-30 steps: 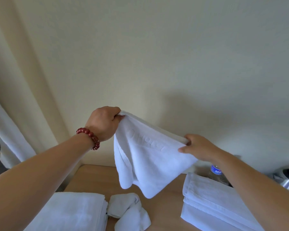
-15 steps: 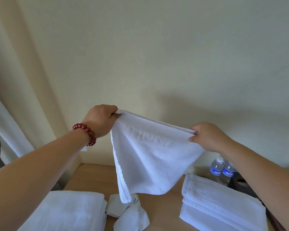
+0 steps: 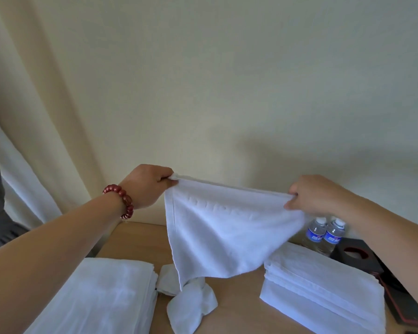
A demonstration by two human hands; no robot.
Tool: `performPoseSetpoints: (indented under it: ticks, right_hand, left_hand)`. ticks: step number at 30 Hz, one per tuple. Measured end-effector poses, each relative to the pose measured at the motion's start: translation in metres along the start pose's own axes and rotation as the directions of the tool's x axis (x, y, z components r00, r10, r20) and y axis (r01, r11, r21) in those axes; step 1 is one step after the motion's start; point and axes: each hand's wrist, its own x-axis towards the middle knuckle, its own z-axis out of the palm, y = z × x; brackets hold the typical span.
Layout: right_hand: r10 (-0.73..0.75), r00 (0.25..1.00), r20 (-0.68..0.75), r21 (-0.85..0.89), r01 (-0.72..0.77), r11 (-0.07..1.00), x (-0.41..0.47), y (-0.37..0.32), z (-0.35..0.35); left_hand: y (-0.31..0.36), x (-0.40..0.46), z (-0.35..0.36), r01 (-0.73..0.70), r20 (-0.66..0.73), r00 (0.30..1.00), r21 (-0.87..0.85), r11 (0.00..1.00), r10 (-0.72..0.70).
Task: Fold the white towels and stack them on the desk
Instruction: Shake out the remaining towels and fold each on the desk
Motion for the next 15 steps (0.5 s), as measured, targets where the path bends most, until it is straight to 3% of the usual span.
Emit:
performPoseSetpoints:
  ticks: [3,7,11,15]
  right_hand:
    - [-0.034,0.950,0.311,0.044,0.021,0.999,-0.002,0.001,0.012]
    - [-0.058,0.894,0.444,0.148,-0.009,0.989,0.004,0.003,0.023]
    - [-0.055,0.915,0.401,0.200,-0.029,0.979,0.024,0.002,0.030]
    - [-0.052,0.963,0.263,0.127,0.019,0.992,0.055,-0.004,0.035]
  left_hand:
    - [-0.008,-0.006,0.010,-0.004,0.204,0.979,0.024,1.000,-0.001]
    - [-0.023,-0.001,0.026,0.004,0.352,0.936,0.057,0.998,-0.024]
    - [-0.036,0.013,0.033,0.022,0.291,0.956,0.031,0.999,-0.029]
    - [-0.039,0.033,0.040,-0.019,0.130,0.991,0.244,0.970,-0.013]
